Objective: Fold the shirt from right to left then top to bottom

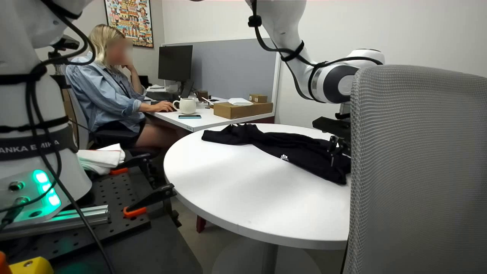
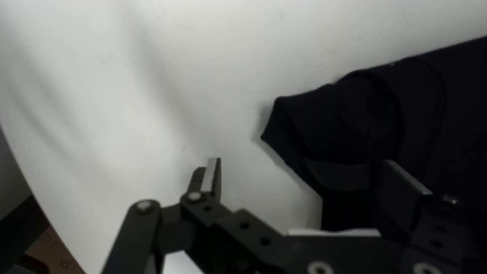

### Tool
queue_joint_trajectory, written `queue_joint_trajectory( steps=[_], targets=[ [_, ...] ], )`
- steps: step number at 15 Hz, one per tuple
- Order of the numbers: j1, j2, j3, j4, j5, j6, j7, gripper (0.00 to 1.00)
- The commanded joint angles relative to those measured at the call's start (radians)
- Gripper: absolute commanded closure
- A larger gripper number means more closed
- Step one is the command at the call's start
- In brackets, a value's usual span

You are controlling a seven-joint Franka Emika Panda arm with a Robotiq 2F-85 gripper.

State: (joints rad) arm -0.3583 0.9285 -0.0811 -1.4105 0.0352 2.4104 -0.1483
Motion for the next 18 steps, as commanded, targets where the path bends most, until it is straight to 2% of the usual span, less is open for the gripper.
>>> queue_joint_trajectory(
  steps=[1, 7, 8, 10, 18],
  targets=[
    [-0.039, 0.079, 0.031, 0.109, 0.038, -0.060, -0.054, 0.00],
    [-0.045, 0.114, 0.044, 0.158, 0.053, -0.090, -0.054, 0.00],
    [-0.044, 0.115, 0.046, 0.161, 0.056, -0.091, -0.053, 0.20],
    [-0.044, 0.110, 0.053, 0.166, 0.061, -0.089, -0.055, 0.32],
    [-0.051, 0.075, 0.097, 0.144, 0.098, -0.086, -0.081, 0.94]
  ],
)
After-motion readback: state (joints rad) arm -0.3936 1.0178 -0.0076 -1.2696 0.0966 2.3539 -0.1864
